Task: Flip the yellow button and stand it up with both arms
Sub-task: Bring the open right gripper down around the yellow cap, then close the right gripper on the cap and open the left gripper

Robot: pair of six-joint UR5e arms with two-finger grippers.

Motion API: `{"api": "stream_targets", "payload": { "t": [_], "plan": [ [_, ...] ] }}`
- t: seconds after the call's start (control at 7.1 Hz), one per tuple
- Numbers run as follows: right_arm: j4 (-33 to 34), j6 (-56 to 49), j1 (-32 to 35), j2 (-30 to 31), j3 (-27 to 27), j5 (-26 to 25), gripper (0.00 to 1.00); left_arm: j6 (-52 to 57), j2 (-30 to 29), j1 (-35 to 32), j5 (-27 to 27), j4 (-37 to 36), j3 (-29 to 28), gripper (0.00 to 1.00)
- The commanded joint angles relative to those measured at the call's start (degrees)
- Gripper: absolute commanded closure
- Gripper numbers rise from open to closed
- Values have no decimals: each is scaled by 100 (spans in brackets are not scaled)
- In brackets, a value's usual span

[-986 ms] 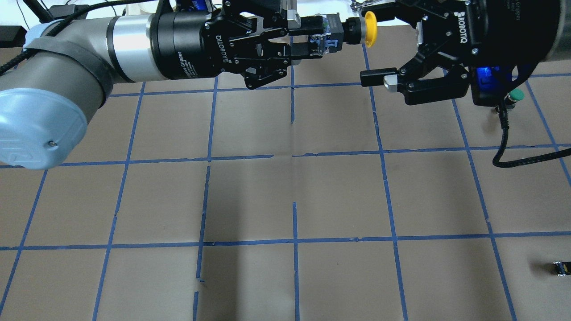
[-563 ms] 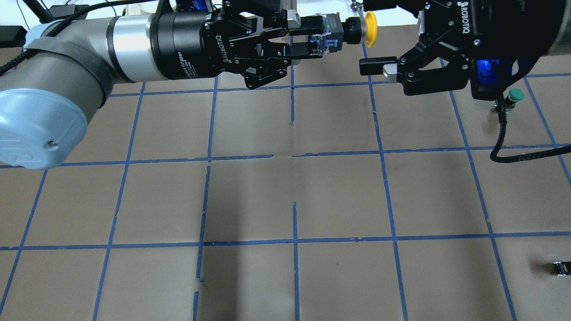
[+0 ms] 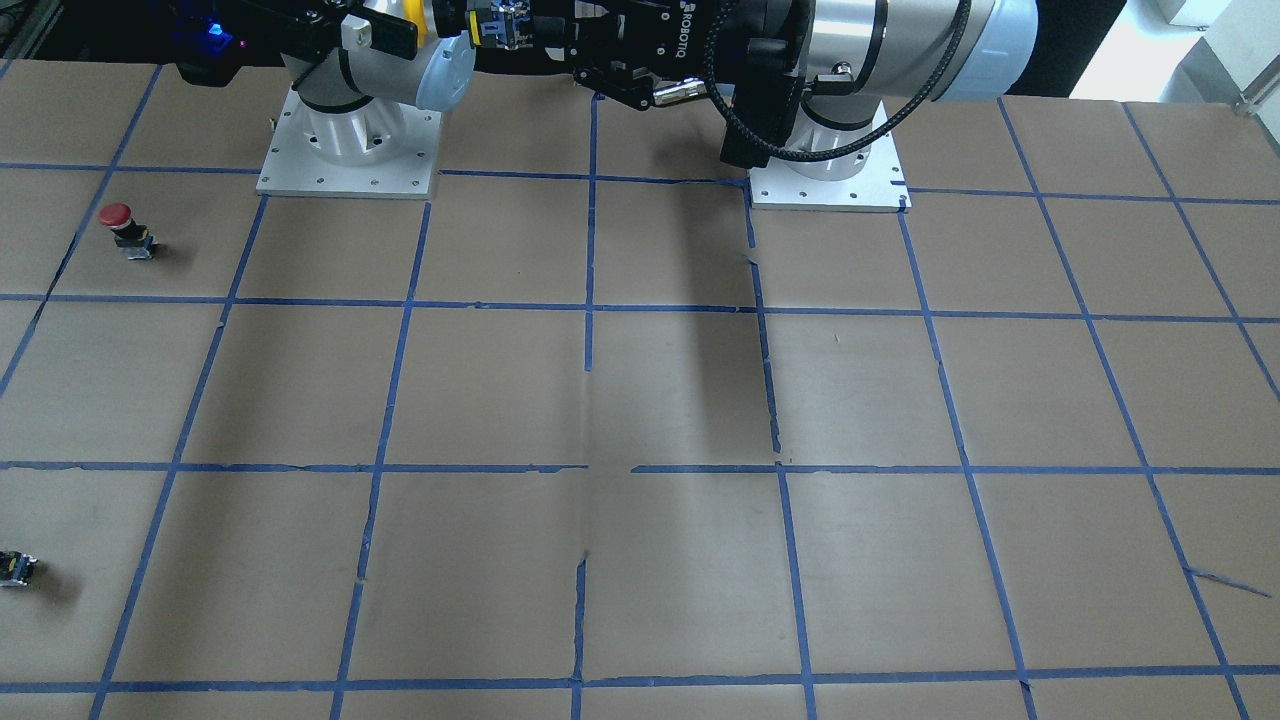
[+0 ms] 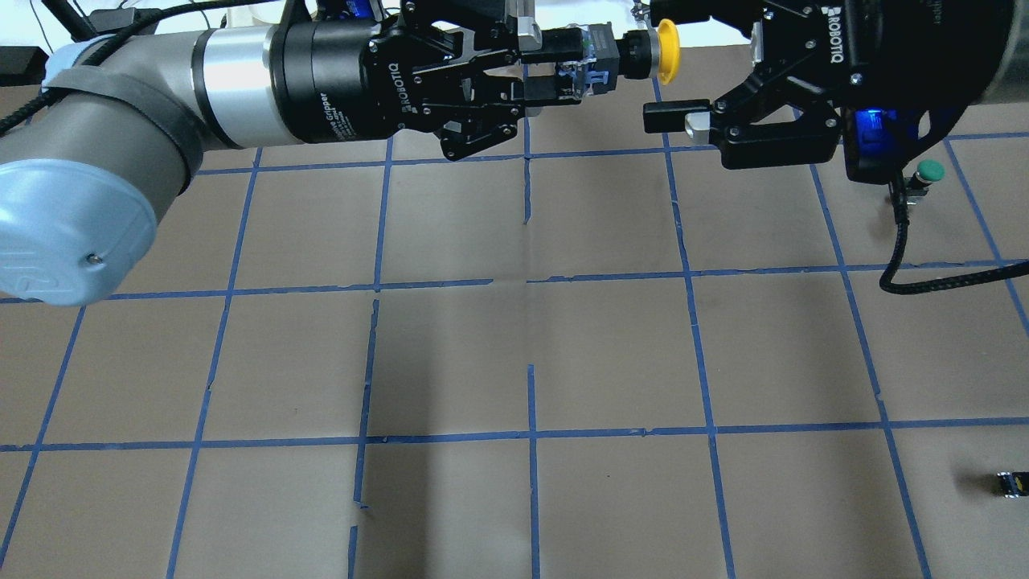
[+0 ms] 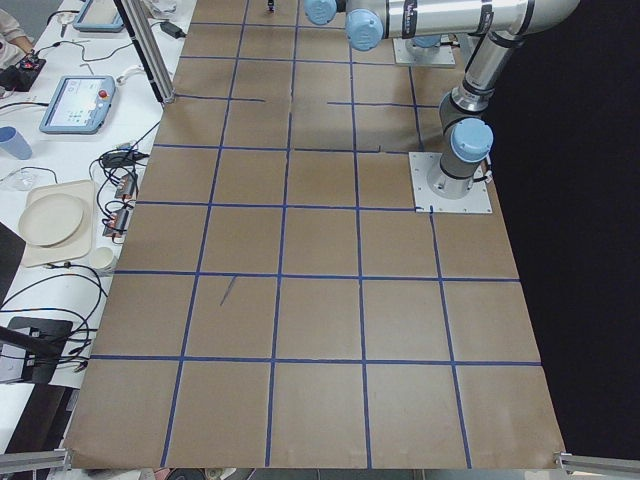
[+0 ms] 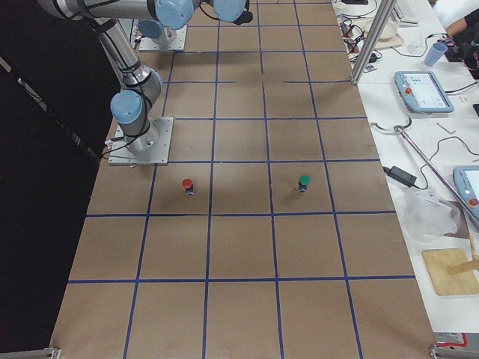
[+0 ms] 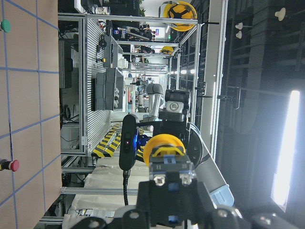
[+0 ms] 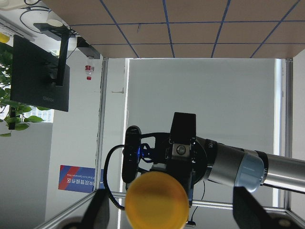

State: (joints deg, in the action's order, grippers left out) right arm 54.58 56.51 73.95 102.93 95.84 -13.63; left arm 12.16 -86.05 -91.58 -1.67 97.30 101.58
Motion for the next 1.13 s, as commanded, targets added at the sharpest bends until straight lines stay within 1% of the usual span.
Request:
{"api": "stream_targets", "payload": {
  "t": [0.0, 0.28, 0.42, 0.56, 0.85, 0.99],
  "plan": [
    [-9, 0, -21, -10, -22, 36, 67, -21, 0, 0, 0, -140, 54, 78],
    [-9, 0, -30, -10, -22, 45, 81, -30, 0, -9, 0, -141, 46, 77],
    [-18, 9, -30, -10, -22, 132, 84, -56, 9, 0, 0, -141, 46, 74],
    [-18, 9, -30, -10, -22, 159, 85, -187, 9, -9, 0, -141, 46, 55],
    [-18, 18, -30, -10, -30, 168, 88, -197, 18, -9, 17, -141, 37, 0],
    [-18, 27, -30, -10, -31, 168, 89, -232, 9, -9, 18, -141, 37, 0]
  ]
}}
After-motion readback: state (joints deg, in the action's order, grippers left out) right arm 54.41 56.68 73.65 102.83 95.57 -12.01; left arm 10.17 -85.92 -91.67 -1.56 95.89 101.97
